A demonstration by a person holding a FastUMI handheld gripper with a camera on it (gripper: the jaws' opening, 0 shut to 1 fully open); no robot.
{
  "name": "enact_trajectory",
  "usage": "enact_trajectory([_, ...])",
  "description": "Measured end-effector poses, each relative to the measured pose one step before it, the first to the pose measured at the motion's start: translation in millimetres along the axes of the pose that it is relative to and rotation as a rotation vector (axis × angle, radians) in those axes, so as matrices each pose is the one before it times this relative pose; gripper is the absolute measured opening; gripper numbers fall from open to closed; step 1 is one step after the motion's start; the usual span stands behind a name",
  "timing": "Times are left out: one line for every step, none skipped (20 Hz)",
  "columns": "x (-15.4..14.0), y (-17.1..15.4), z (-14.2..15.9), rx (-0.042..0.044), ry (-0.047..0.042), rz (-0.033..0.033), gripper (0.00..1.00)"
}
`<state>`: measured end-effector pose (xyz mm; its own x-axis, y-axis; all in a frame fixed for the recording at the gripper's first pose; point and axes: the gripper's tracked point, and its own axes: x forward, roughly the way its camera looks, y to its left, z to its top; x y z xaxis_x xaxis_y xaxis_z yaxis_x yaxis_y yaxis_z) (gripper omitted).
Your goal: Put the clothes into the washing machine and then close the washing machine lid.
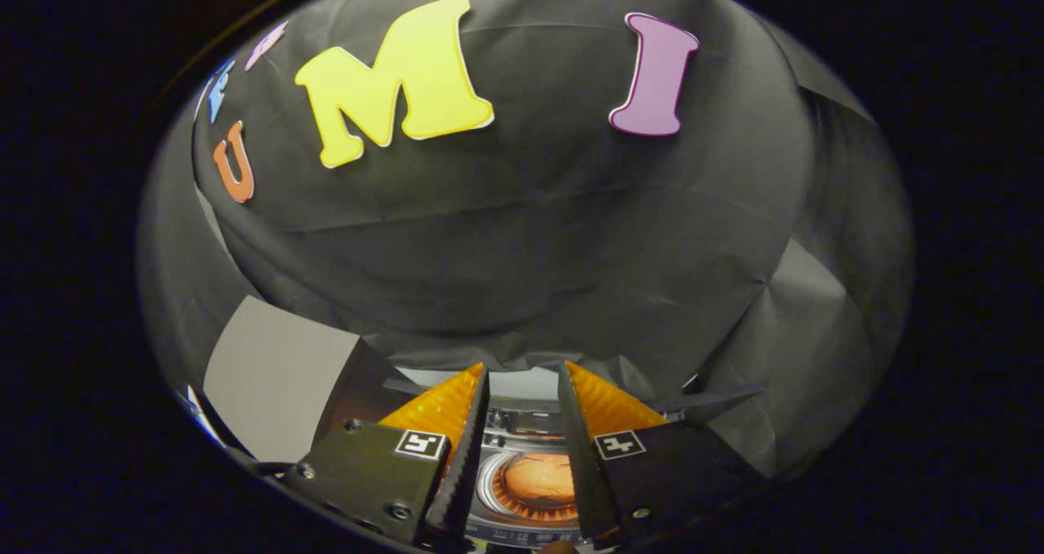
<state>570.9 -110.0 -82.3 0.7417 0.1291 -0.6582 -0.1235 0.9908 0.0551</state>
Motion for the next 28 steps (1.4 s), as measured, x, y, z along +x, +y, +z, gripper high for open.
enact_trajectory([5.62,-2.16,1.35,0.00392,0.00300,-0.01235,0.53])
enact_trajectory([5.85,-1.79,0.09,-0.00030,0.00627,-0.00650,0.53])
enact_trajectory([4.45,-1.40,-0.09,0.00132,0.01255,-0.00823,0.53])
enact_trajectory([6.37,0.31,-0.04,-0.00645,0.00560,-0.00530,0.53])
enact_trajectory([6.12,-1.20,2.39,-0.00133,0.00324,-0.01515,0.53])
enact_trajectory([5.91,-0.38,3.71,0.00162,0.00030,-0.01272,0.53])
enact_trajectory([3.68,-2.04,2.54,0.00108,0.00065,-0.01654,0.53])
enact_trajectory([2.94,-2.42,-2.77,-0.00717,0.00539,-0.00388,0.53])
enact_trajectory([1.74,0.50,0.67,-0.00403,0.00531,0.00183,0.53])
enact_trajectory([3.08,-2.18,-0.95,-0.00082,0.00159,-0.00398,0.53])
enact_trajectory([0.74,-1.96,-2.87,0.00468,0.00545,-0.00855,0.53])
enact_trajectory([1.65,-0.28,-4.59,0.00277,0.01230,-0.00104,0.53])
enact_trajectory([3.05,-0.97,-3.50,0.00653,0.01526,-0.00239,0.53])
enact_trajectory([4.17,-1.85,-4.79,0.00568,0.01524,0.00066,0.53])
enact_trajectory([4.38,-2.25,-5.07,0.01062,0.01510,-0.00125,0.53])
enact_trajectory([4.02,0.03,-4.30,0.01028,0.01327,0.00839,0.53])
enact_trajectory([3.21,0.08,-4.62,0.01036,0.01243,0.00563,0.53])
enact_trajectory([0.29,0.24,-2.62,0.00834,-0.00267,0.00675,0.53])
enact_trajectory([0.16,-0.20,-0.07,0.00582,-0.00296,-0.00054,0.53])
enact_trajectory([-2.23,-0.88,-4.05,0.00328,-0.00323,0.00010,0.53])
enact_trajectory([-0.71,-0.30,-1.54,0.00028,-0.00115,-0.00013,0.54])
enact_trajectory([-2.71,-0.23,-1.73,-0.00118,-0.00455,-0.00084,0.54])
enact_trajectory([-2.14,-0.12,-0.59,0.00248,-0.00777,-0.00126,0.54])
enact_trajectory([-1.45,0.07,-1.96,-0.00029,-0.00612,-0.00111,0.54])
enact_trajectory([-1.64,-0.43,-1.59,-0.00025,-0.00593,-0.00295,0.54])
enact_trajectory([-1.95,-0.23,-3.30,-0.00359,-0.00424,-0.00310,0.54])
enact_trajectory([-2.48,0.12,-1.60,-0.00013,-0.00135,-0.00366,0.54])
enact_trajectory([-1.75,0.20,-2.42,0.00025,-0.00020,-0.00347,0.54])
